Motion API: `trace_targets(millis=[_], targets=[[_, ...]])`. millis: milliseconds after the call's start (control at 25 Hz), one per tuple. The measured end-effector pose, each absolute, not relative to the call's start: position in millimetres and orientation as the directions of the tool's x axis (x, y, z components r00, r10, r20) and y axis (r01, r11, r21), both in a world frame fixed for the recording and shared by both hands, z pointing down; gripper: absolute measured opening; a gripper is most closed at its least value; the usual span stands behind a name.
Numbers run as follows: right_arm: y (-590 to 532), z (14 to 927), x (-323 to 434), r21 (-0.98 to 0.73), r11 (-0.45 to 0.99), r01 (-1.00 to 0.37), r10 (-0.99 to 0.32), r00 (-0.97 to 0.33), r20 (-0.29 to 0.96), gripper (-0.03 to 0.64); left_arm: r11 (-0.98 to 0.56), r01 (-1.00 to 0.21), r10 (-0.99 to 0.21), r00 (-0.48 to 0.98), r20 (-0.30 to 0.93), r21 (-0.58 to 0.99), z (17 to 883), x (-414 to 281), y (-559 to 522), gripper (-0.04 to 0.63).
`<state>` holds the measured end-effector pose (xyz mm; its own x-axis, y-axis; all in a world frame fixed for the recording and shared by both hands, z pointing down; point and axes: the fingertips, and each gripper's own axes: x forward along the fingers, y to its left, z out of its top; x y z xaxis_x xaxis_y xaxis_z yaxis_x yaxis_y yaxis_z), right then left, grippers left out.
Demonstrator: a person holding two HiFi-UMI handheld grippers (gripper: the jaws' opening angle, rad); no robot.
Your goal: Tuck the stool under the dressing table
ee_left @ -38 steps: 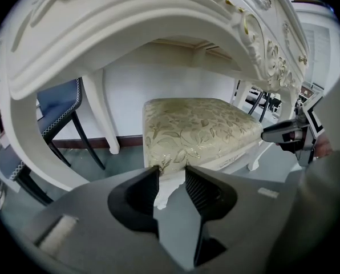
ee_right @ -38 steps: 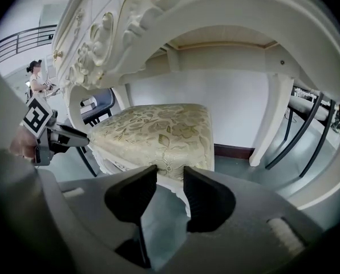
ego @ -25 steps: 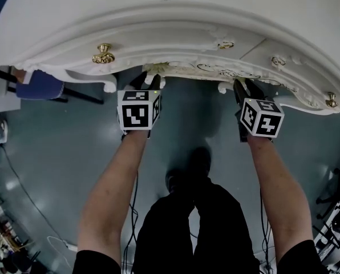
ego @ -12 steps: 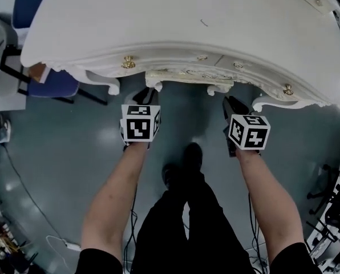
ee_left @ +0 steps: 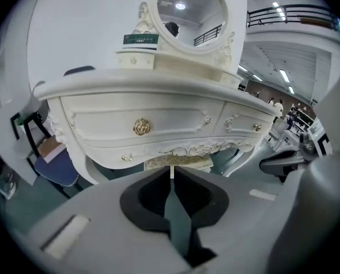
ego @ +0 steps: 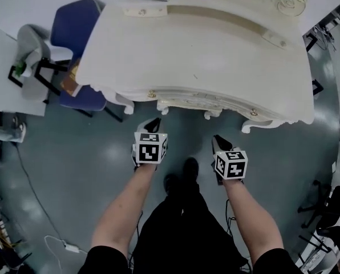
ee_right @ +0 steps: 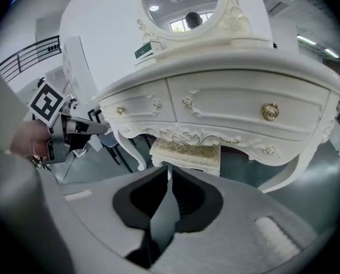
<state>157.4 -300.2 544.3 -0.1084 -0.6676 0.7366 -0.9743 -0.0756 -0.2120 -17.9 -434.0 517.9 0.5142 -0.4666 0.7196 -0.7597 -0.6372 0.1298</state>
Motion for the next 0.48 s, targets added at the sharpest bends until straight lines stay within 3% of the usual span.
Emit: trace_targets(millis=[240, 480], targets=[[-304.6, 469.8, 152.4, -0.175, 0.002, -0.985, -0.722, -0.123, 0.681, 0.006, -0.669, -0.732, -0.483, 0.558, 0.674, 0.127, 458.1, -21.2, -421.9, 0.021], [-273.0, 413.4, 148.3, -0.208, -0.017, -0.978, -0.748, -0.125, 0.651, 0.003, -0.66, -0.724, -0.486, 0.615, 0.621, 0.201, 399.3, -28.0, -393.2, 0.017]])
